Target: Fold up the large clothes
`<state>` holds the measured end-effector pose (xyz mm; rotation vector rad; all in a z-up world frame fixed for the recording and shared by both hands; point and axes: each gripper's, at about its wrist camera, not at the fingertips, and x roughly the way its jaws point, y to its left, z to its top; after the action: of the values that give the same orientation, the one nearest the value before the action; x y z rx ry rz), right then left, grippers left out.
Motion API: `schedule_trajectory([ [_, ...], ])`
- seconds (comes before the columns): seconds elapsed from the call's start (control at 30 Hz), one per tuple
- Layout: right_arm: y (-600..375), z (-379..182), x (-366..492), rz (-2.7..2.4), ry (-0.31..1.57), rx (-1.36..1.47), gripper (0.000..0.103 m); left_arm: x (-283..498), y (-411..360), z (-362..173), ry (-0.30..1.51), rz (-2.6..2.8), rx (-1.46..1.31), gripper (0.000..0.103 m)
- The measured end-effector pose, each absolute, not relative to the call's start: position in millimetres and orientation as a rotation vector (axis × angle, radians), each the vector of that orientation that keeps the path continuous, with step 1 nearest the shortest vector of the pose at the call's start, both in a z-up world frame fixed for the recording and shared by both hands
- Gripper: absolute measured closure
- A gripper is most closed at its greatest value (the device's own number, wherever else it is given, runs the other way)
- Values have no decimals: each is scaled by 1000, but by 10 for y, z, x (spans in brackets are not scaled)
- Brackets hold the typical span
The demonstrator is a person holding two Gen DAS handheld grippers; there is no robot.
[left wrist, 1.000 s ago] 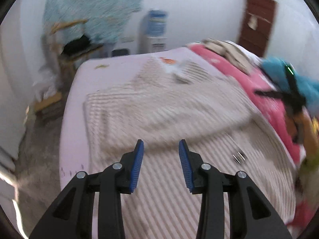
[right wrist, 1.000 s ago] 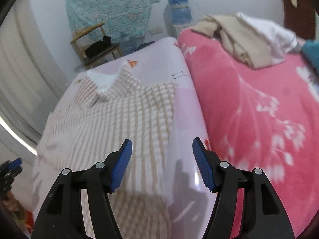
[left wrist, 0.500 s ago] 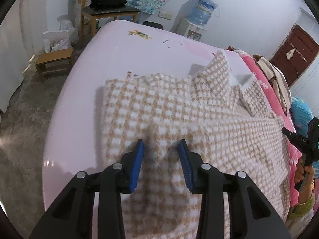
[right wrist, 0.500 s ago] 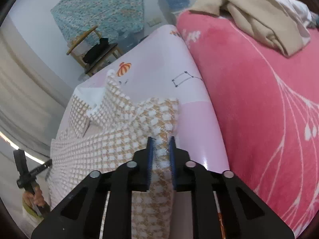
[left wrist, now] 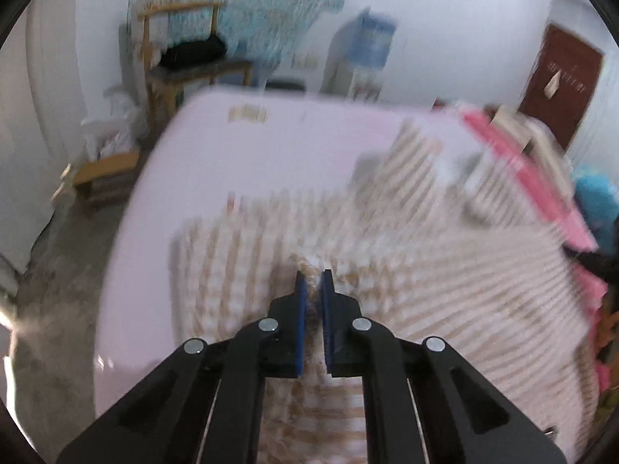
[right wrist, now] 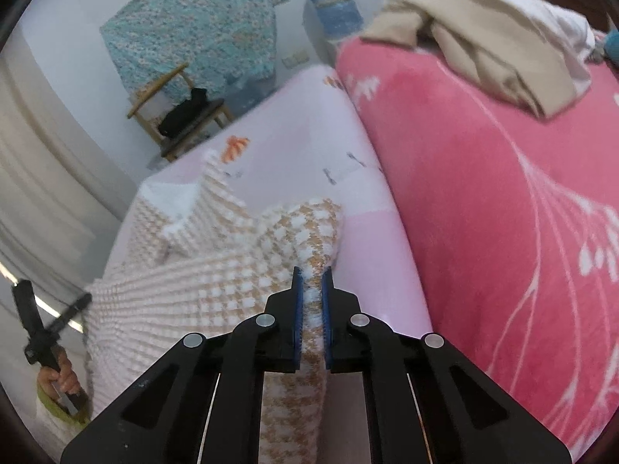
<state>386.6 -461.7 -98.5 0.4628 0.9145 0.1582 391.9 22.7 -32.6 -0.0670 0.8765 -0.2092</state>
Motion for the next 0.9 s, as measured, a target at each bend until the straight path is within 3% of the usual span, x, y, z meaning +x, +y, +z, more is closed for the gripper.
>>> schedule_trajectory([
  [0.17, -4743, -884, 3859, 224, 933, 529, 79, 3874, 279, -275, 859, -216, -86, 96],
  [0.23, -4696, -858, 3891, 235, 949, 498, 63, 3878, 282, -275, 859, -215, -82, 96],
  [0.27, -4669, -861, 3911, 238, 958, 486, 63, 3888, 276, -276, 860, -211, -80, 96],
  [0.3, -4606, -882, 3951, 236, 980, 458, 70, 3864, 276, -268, 859, -207, -76, 96],
  [0.33, -4549, -898, 3986, 222, 994, 423, 87, 3846, 262, -262, 858, -201, -73, 96],
  [0.43, -4551, -875, 4016, 218, 961, 417, 95, 3806, 232, -239, 849, -196, -68, 96],
  [0.67, -4728, -1069, 4056, 246, 975, 490, 96, 3780, 200, -320, 855, -196, -35, 96],
  [0.8, -4668, -747, 3798, 170, 942, 363, 73, 3781, 200, -307, 864, -193, -36, 94],
  [0.9, -4407, -423, 3256, 239, 887, 226, 72, 3769, 235, -271, 864, -202, -56, 92],
])
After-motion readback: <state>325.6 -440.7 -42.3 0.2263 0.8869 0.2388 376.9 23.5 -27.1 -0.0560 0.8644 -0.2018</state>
